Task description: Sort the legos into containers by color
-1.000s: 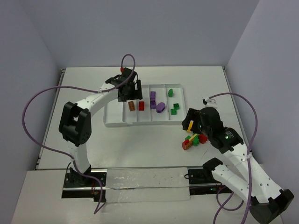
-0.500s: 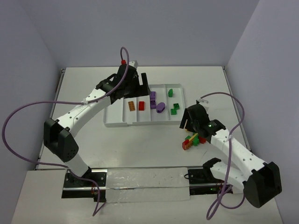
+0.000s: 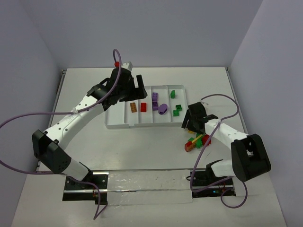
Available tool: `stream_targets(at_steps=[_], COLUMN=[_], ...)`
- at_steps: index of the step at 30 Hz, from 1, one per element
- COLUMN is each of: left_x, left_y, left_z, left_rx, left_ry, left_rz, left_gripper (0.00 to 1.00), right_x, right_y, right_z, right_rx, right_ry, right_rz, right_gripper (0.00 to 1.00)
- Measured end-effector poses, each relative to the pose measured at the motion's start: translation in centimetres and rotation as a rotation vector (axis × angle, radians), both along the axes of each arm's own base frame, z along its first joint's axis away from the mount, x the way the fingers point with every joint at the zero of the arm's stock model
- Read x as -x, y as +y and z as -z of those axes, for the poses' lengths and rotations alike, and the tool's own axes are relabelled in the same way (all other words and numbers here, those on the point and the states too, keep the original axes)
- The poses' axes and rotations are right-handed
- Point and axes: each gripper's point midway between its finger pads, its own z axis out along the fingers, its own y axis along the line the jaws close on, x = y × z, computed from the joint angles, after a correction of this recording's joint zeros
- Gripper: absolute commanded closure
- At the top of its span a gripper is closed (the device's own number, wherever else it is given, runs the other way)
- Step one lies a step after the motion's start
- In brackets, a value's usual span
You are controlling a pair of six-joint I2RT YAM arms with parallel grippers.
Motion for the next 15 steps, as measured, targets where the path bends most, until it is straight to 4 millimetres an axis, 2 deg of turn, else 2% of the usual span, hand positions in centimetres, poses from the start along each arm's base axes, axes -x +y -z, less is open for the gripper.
stream_targets(at_steps=[4,8,15], left_x=[0.2,0.3,0.3], left_y=[0.4,0.6,0.8], left_z=[0.3,0.9,1.0], left_rx=[-0.008,-0.020,-0.028], left_ry=[0.001,0.012,0.011], left_rz=[-0.008,-0.011,-0.020], left_gripper=[0.08,0.08,0.08], right_x=[-0.2,-0.5,-0.6], right_y=[0.3,0.5,0.5], right_z=[0.2,0.1,0.0], right_rx=[-0.014,-0.022,-0.024], right_ry=[0.001,-0.010,-0.016], right_rz=[-0.008,-0.010,-0.006], right_gripper=[0.33,0.46,0.61])
